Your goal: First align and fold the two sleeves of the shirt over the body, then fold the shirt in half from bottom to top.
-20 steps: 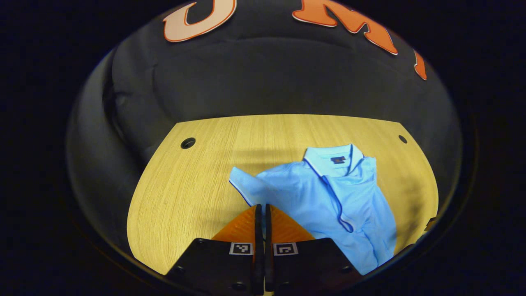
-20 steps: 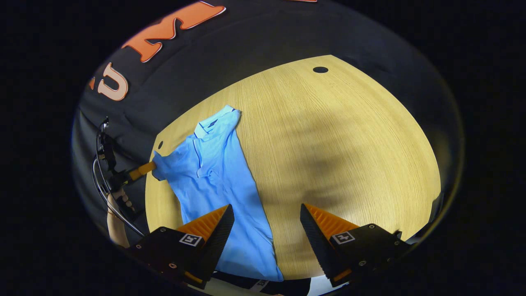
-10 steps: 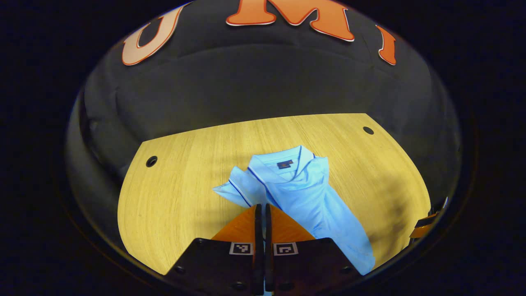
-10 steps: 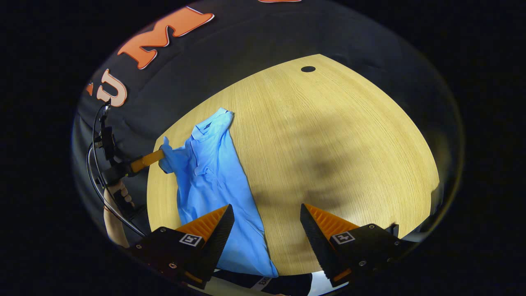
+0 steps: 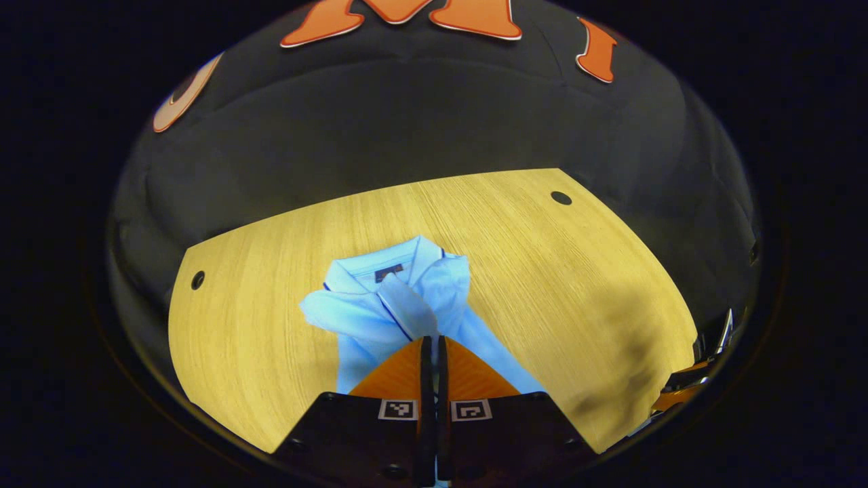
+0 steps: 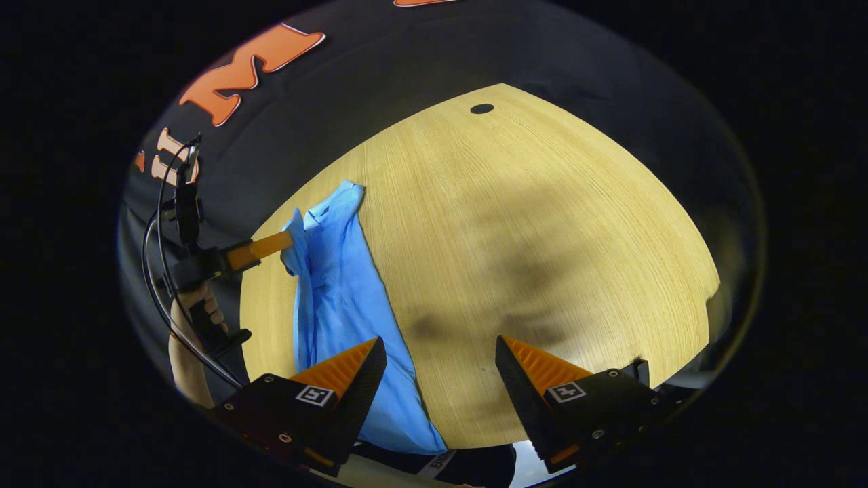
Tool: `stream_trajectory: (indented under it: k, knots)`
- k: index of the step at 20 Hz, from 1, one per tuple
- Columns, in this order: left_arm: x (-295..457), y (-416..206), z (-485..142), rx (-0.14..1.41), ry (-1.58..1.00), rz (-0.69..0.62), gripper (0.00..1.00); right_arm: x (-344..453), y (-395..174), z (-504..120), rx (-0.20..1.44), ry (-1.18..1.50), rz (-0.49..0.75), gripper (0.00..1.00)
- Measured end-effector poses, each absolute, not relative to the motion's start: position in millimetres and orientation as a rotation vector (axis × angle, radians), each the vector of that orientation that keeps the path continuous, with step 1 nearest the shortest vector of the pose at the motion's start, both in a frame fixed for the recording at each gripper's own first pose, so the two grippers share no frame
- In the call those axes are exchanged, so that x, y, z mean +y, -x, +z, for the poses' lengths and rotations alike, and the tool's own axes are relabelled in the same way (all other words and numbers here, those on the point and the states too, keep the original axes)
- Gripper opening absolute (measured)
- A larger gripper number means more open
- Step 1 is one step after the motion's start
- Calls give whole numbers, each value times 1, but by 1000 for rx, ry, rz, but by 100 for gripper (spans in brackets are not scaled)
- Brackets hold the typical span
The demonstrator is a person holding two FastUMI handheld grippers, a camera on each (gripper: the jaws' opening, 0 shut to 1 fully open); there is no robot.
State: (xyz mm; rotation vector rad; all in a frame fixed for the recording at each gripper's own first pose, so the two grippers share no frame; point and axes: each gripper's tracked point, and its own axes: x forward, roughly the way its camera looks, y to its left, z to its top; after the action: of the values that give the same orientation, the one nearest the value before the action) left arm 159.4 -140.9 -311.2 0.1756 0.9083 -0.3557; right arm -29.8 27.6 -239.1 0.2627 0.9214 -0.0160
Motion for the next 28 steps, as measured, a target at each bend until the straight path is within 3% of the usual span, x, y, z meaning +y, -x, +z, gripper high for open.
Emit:
stream_trajectory:
  k: [6,10,11,15,28]
  knots:
    - [-160,-158,-329,942,-227,-360,5,17,40,-247,941,-277,-43,99]
    - [-171,-150,-331,964,-180,-389,25,24,37,-246,950,-267,-38,99]
    - [-171,-148,-336,968,-176,-396,34,27,36,-246,953,-260,-33,98]
    - [-152,-135,-328,962,-188,-354,100,41,37,-254,971,-233,-3,99]
    - [-5,7,-309,1077,-42,-198,99,111,86,-303,1114,21,103,99]
